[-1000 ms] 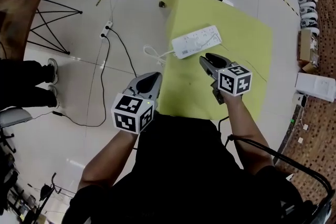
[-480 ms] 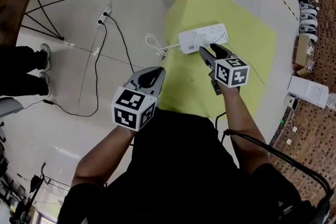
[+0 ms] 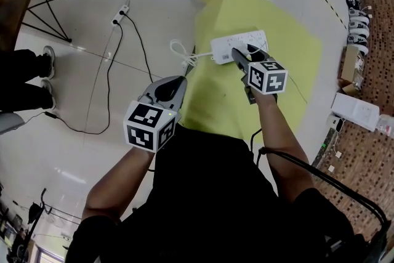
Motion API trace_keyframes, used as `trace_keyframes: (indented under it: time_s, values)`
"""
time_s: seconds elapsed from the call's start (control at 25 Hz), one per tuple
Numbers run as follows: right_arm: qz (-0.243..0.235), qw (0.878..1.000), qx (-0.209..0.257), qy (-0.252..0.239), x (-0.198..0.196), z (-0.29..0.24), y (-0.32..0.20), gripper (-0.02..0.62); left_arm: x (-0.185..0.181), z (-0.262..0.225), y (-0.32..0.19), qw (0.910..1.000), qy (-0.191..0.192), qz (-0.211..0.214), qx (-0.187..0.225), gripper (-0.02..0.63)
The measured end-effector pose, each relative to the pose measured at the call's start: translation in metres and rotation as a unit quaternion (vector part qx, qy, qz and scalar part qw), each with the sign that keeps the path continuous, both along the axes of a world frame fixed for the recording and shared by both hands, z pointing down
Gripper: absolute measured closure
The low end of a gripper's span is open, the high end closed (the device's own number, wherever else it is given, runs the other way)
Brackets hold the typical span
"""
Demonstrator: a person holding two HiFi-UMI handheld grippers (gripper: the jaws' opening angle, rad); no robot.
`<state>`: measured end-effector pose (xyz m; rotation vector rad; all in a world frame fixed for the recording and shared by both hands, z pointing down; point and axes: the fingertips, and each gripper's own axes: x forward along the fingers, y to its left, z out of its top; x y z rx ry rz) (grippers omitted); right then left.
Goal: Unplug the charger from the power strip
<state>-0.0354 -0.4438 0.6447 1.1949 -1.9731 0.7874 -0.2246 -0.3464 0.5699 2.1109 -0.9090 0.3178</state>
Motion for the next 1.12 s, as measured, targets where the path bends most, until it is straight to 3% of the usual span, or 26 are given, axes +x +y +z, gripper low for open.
trace_keyframes:
  time_s: [0.24, 0.48, 1.12]
  values:
    - [0.002, 1.0, 0.0, 0.005, 0.001, 0.009, -0.004, 0.386, -0.007, 0.004, 0.001, 0.9999, 0.002, -0.01, -0.005, 0.601]
    - [0.005, 1.0, -0.002, -0.015, -0.002, 0.01, -0.004, 0.445, -0.009, 0.007, 0.007, 0.9999, 0.001, -0.015, -0.007, 0.601]
    - [0.008, 1.0, 0.015, -0.007, 0.009, -0.011, 0.009, 0.456, -0.003, -0.002, 0.022, 0.9999, 0.002, -0.015, 0.005, 0.601]
